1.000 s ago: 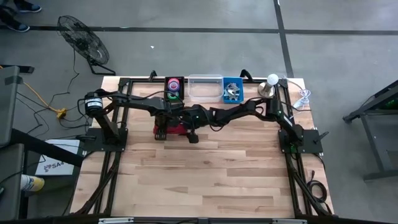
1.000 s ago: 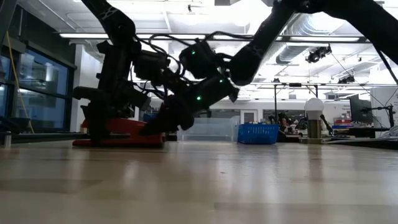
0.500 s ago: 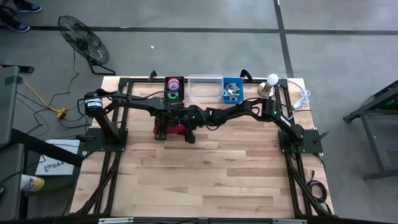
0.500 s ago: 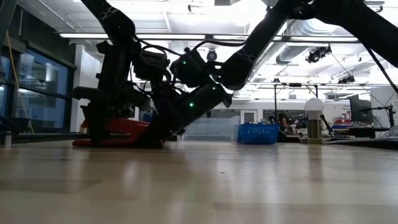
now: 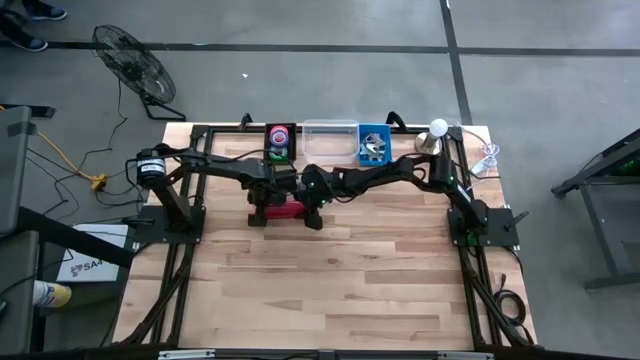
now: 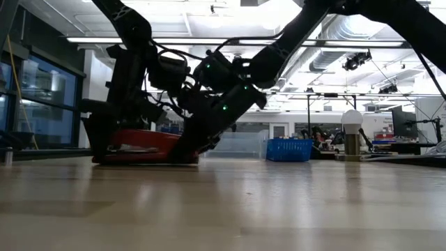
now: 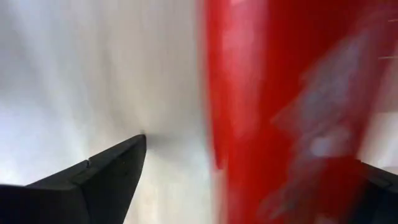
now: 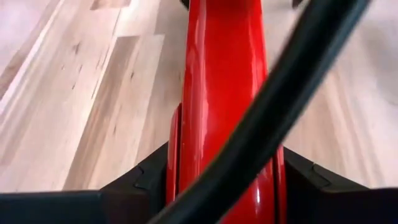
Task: Pick and place Stapler, Stapler remover, tape
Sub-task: Put the red stapler into the transparent bin
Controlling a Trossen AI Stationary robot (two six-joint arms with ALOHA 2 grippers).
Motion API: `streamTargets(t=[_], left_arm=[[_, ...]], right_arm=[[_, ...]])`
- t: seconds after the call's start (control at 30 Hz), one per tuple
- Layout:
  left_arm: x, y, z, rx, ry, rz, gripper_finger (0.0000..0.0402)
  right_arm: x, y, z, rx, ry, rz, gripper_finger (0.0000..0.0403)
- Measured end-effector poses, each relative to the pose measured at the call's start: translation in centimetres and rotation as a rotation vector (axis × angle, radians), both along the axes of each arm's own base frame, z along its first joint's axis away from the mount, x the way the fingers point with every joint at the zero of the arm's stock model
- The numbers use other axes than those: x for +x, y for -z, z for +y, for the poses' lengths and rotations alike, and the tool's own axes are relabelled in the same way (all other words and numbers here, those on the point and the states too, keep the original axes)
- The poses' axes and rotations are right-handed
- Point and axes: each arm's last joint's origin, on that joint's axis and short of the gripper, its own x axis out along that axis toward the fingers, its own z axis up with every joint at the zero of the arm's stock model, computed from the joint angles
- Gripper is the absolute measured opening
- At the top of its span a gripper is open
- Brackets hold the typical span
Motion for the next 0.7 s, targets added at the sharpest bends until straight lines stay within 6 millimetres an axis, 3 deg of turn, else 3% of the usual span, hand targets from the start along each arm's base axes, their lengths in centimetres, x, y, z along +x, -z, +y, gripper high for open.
streamTargets(t=[0.33, 0.7], left_arm=[[-1.0, -2.7, 0.0, 0.095, -0.052, -0.063, 0.0334], [-2.2, -7.1, -0.2, 0.18, -0.108, -0.169, 0.0327]], right_arm=[[-1.4, -3.0, -0.2, -0.127, 0.037, 0.087, 0.0189], [-3.1, -8.0, -0.9, -0.224, 0.097, 0.077, 0.0189]])
